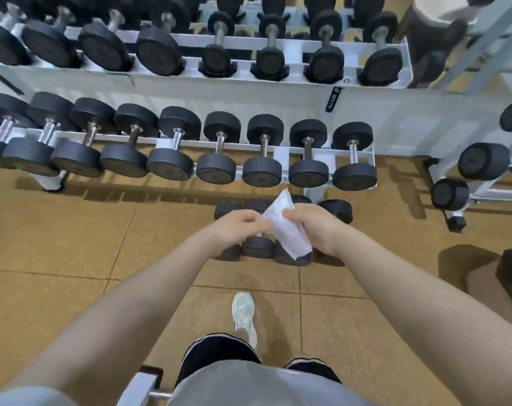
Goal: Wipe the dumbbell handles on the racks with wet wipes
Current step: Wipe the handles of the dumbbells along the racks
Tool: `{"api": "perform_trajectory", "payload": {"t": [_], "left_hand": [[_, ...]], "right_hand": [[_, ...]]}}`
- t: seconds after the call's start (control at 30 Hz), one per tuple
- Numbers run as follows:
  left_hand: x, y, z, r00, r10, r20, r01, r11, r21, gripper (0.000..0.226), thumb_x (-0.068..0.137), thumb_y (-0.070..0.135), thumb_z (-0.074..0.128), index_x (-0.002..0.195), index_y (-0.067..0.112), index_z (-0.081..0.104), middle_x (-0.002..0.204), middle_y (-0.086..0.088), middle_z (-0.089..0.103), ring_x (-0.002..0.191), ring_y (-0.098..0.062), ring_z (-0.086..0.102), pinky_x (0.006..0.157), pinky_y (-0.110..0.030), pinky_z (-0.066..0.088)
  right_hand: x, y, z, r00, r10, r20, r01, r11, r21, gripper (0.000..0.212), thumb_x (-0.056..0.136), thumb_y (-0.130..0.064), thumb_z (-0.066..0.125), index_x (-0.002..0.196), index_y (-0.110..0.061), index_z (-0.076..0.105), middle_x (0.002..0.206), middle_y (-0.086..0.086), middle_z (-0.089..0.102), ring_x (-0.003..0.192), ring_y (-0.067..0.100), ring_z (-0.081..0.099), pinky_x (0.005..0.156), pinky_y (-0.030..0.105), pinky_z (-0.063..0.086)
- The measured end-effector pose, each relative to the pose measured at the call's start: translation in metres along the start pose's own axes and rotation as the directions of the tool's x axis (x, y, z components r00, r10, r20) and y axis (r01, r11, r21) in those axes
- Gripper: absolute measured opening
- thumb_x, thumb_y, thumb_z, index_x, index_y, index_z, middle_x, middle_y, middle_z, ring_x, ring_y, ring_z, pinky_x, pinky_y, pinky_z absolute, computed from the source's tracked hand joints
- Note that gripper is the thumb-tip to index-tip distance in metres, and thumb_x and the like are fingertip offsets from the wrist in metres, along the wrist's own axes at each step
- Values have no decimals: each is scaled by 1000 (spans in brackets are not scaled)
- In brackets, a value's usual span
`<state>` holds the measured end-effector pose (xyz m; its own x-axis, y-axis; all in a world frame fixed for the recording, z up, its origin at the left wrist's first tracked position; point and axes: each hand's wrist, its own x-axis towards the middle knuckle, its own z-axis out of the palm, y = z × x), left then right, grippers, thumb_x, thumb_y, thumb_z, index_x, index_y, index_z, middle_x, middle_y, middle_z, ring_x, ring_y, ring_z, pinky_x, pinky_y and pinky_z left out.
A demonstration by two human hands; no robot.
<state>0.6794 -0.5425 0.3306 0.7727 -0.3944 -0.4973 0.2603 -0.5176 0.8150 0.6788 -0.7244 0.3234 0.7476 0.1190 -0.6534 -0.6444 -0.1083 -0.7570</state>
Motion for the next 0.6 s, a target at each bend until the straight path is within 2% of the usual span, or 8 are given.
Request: {"api": "perform_trajectory", "payload": {"t": [0.07,0.23,0.3,0.43,0.5,0.53,0.57,0.6], "left_hand": [[33,19,-28,999,20,40,-20,1000,-2,19,87,35,59,77,19,58,79,5,53,76,-9,49,70,-24,38],[101,51,-80,999,36,21,-36,999,1,23,87,31,60,76,11,54,80,-4,51,78,-16,47,72,-29,35],[122,63,-93,998,47,41,-49,998,33,21,87,29,59,73,14,54,77,-1,53,76,-15,50,72,-28,38],[159,79,-107,998,38,49,-40,998,40,15,88,24,58,75,16,57,82,-3,57,80,-16,55,76,-29,43],[174,83,-110,1000,18,1,-18,999,41,13,89,22,57,83,11,59,91,-10,60,88,-21,58,81,-31,45],[181,85,-112,1000,1,-26,0,999,37,12,89,23,57,85,12,60,95,-11,61,92,-23,58,82,-31,45],[187,86,-112,999,-19,-44,20,999,37,10,89,24,56,84,15,59,97,-10,61,94,-22,58,80,-28,46],[192,88,-112,998,-31,-48,33,999,40,10,89,25,56,82,18,57,94,-7,59,92,-21,56,77,-25,44]], "right_hand": [[30,-29,-6,996,-1,87,-3,999,39,37,93,-18,53,127,-5,51,120,14,61,110,26,59,97,41,45],[76,-90,-34,969,-14,248,-62,953,295,38,86,-10,58,122,-1,54,115,16,63,104,29,63,88,40,52],[89,-109,-50,955,-32,294,-73,938,339,38,84,-10,59,121,-2,54,115,15,63,102,26,63,83,38,54],[116,-133,-80,898,-59,435,-113,926,359,49,69,-13,76,114,-6,59,118,14,62,110,28,60,89,40,52],[125,-139,-95,896,-53,442,-120,928,354,30,64,-11,79,91,-11,65,94,9,68,85,20,67,72,31,57],[129,-142,-102,908,-44,416,-123,922,366,18,66,-9,77,77,-14,63,79,6,65,67,14,63,59,24,54],[134,-145,-108,926,-22,378,-130,919,371,16,72,-7,72,66,-16,61,69,3,59,57,10,53,51,18,46],[140,-147,-115,939,12,343,-136,930,341,19,78,-4,65,65,-17,61,70,3,55,57,9,45,51,17,40]]}}
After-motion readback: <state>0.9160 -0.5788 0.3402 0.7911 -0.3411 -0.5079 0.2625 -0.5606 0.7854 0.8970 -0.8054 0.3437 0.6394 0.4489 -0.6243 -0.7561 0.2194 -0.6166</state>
